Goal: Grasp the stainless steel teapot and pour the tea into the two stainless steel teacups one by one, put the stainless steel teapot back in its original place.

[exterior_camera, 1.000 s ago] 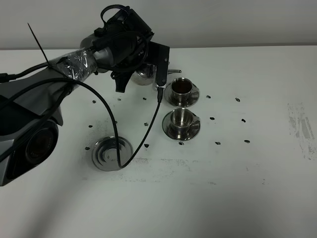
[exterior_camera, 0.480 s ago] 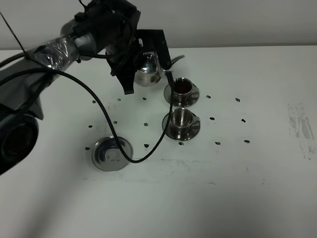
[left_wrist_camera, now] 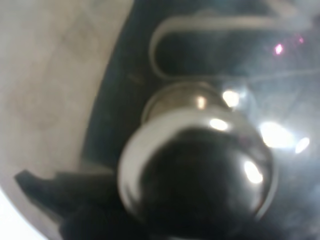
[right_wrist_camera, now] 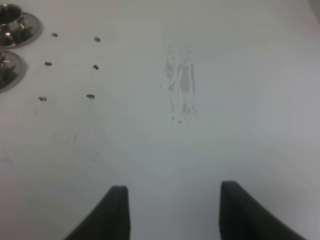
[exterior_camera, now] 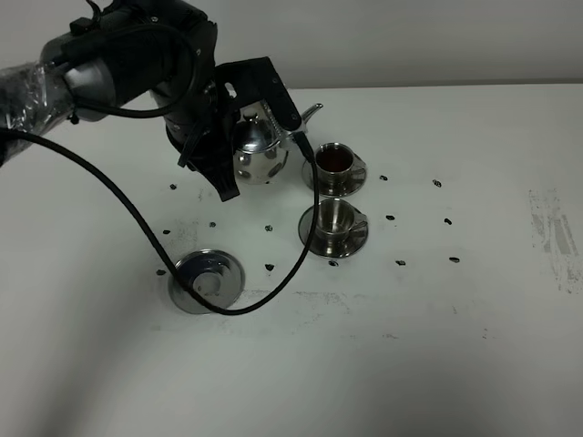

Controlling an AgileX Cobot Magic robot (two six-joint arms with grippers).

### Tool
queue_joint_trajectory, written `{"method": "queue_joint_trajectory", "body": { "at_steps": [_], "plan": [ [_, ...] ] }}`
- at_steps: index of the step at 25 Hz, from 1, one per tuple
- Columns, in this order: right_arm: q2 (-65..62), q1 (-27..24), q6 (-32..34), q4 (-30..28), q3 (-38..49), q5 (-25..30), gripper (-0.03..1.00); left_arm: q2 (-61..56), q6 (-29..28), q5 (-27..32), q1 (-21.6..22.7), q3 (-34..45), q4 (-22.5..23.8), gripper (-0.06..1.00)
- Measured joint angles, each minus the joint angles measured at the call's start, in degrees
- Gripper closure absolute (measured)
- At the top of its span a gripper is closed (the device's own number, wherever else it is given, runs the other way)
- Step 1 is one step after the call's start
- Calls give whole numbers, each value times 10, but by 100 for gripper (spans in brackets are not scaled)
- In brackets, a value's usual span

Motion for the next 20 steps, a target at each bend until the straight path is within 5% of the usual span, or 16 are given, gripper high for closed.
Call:
{"method": "queue_joint_trajectory", "body": {
  "at_steps": [6,20],
  "plan": [
    [0,0,0,0,0,0,57,7,-125,-19,15,10,-12,77],
    [0,0,0,0,0,0,57,77,-174,-30,22,10,-71,77]
  ]
}}
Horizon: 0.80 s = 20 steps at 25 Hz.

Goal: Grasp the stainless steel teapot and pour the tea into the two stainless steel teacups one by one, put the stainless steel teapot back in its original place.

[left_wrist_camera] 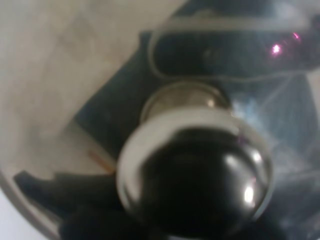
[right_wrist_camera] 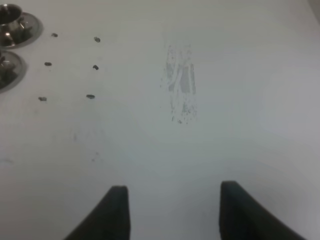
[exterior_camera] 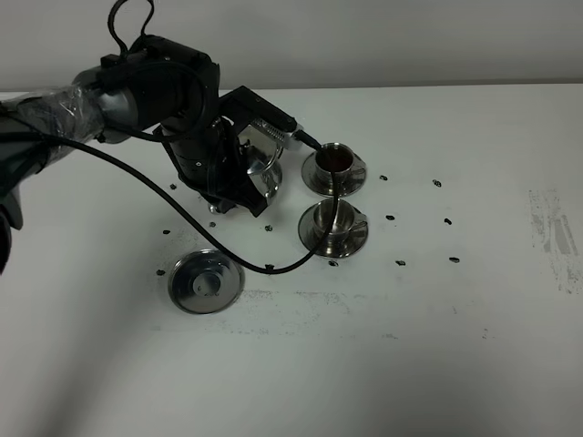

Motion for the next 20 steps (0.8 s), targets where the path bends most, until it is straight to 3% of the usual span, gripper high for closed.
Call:
{"method": "queue_joint_trajectory", "body": {
  "at_steps": [16,20],
  "plan": [
    [0,0,0,0,0,0,57,16,-16,-23,7,0,0,77],
    [0,0,0,0,0,0,57,-19,6,-14,7,0,12,77]
  ]
}}
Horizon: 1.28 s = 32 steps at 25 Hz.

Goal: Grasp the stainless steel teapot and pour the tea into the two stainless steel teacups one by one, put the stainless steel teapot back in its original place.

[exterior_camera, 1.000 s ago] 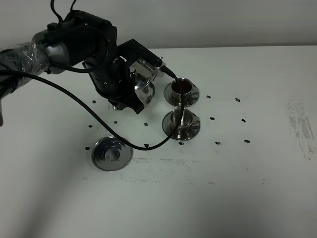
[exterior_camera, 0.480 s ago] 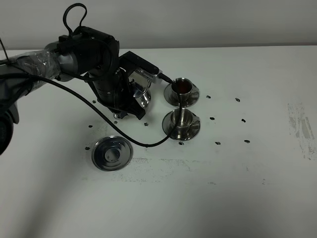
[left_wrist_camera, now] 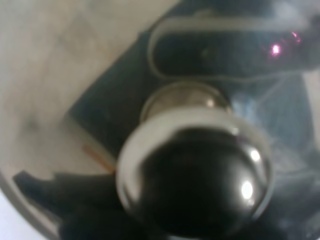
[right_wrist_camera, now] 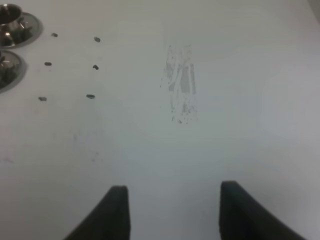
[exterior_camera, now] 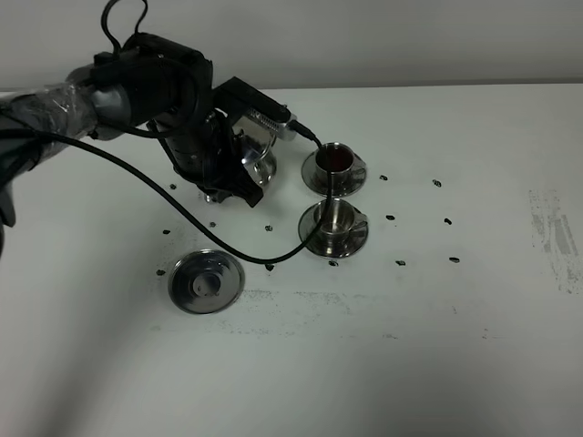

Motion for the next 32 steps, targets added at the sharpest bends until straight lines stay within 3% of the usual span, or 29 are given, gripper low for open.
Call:
{"method": "queue_joint_trajectory", "body": {
  "at_steps": [4,12,16,25,29,32],
  "plan": [
    [0,0,0,0,0,0,57,-33,34,15,-8,11,5,77],
    [0,0,0,0,0,0,57,-113,51,-33,-38,132,1,77],
    [0,0,0,0,0,0,57,-126,116,-27,-62,145,23,77],
    [0,0,0,0,0,0,57,-127,226,-75,-75,145,133,77],
    [0,0,0,0,0,0,57,-109,307,-88,-75,145,148,77],
    [0,0,0,0,0,0,57,-84,333,-87,-75,133,151,77]
  ]
}}
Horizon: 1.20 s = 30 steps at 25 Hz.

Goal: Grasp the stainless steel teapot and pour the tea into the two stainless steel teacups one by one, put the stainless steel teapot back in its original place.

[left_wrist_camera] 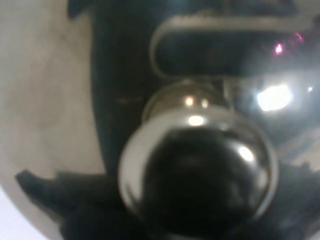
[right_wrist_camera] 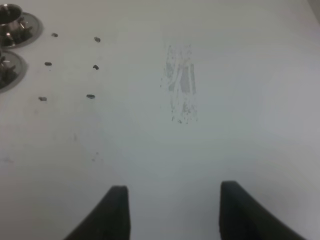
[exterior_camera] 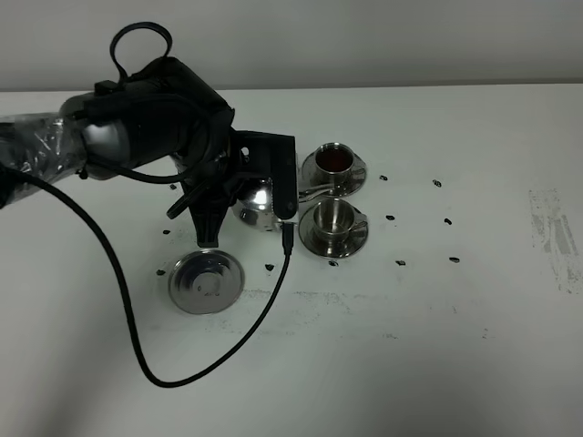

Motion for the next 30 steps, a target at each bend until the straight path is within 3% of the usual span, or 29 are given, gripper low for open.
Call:
{"method": "queue_joint_trajectory", "body": {
  "at_steps": [8,23,30],
  "plan": [
    [0,0,0,0,0,0,57,46,3,30,-7,-70,49,77],
    [0,0,0,0,0,0,57,53,15,69,-26,-72,145,77],
    [0,0,0,0,0,0,57,54,33,69,-33,-72,155,77]
  ]
}}
